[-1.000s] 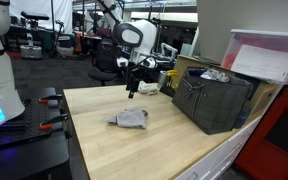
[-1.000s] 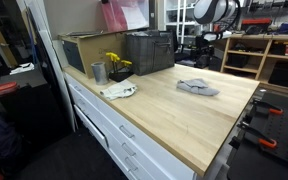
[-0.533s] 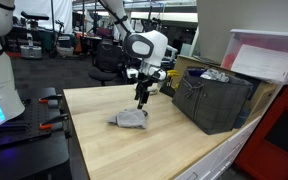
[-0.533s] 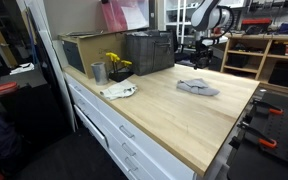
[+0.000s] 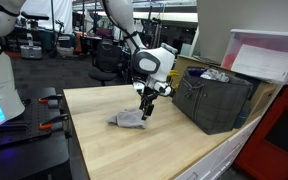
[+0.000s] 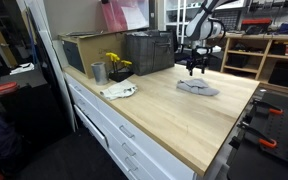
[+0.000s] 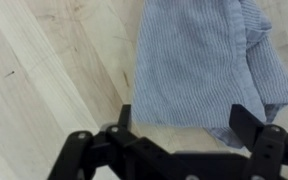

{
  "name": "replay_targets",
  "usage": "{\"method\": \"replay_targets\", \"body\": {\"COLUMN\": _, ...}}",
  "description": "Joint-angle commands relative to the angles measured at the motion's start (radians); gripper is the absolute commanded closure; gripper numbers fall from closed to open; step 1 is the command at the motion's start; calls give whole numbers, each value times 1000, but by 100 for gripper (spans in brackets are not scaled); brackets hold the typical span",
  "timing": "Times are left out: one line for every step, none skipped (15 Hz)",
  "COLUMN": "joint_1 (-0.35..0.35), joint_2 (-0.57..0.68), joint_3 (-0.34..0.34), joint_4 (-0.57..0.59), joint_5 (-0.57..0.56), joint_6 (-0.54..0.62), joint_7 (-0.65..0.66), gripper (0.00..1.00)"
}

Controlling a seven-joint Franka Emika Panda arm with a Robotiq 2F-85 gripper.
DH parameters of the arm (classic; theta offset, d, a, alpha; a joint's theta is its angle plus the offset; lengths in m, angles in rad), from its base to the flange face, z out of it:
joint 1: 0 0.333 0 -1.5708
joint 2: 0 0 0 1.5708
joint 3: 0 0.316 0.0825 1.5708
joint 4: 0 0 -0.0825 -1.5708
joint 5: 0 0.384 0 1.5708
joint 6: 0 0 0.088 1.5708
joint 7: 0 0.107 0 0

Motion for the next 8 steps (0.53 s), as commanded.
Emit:
{"method": "replay_targets", "body": {"joint_1": -37, "joint_2": 91, "joint_3": 16, "joint_4": 87, "joint_5": 23, "joint_6": -15, "joint_7": -31, "gripper": 0}}
{"method": "replay_targets", "body": {"joint_1": -41, "joint_2": 109, "joint_3": 13, "joint_4": 96, "joint_5": 18, "joint_6": -15, "joint_7": -29, "gripper": 0}}
{"method": "replay_targets", "body": {"joint_1": -44, "joint_2": 125, "joint_3": 10, "joint_4": 106, "joint_5": 13, "joint_6": -15, "joint_7": -27, "gripper": 0}}
{"method": "replay_targets", "body": {"joint_1": -48, "joint_2": 133, "joint_3": 6, "joint_4": 112, "joint_5": 8, "joint_6": -16, "joint_7": -26, "gripper": 0}}
{"method": "replay_targets", "body": {"joint_1": -54, "joint_2": 133, "joint_3": 4, "joint_4": 126, "joint_5": 6, "joint_6": -32, "joint_7": -26, "gripper": 0}}
{"method": "replay_targets", "body": {"joint_1": -58, "joint_2": 133, "joint_3": 4, "joint_4": 132, "joint_5": 7, "joint_6": -38, "joint_7": -25, "gripper": 0}}
{"method": "replay_targets", "body": {"joint_1": -65, "joint_2": 129, "joint_3": 7, "joint_4": 137, "joint_5": 12, "joint_6": -48, "joint_7": -24, "gripper": 0}}
{"method": "replay_targets", "body": {"joint_1": -70, "joint_2": 116, "joint_3": 13, "joint_4": 136, "joint_5": 20, "joint_6": -60, "joint_7": -24, "gripper": 0}}
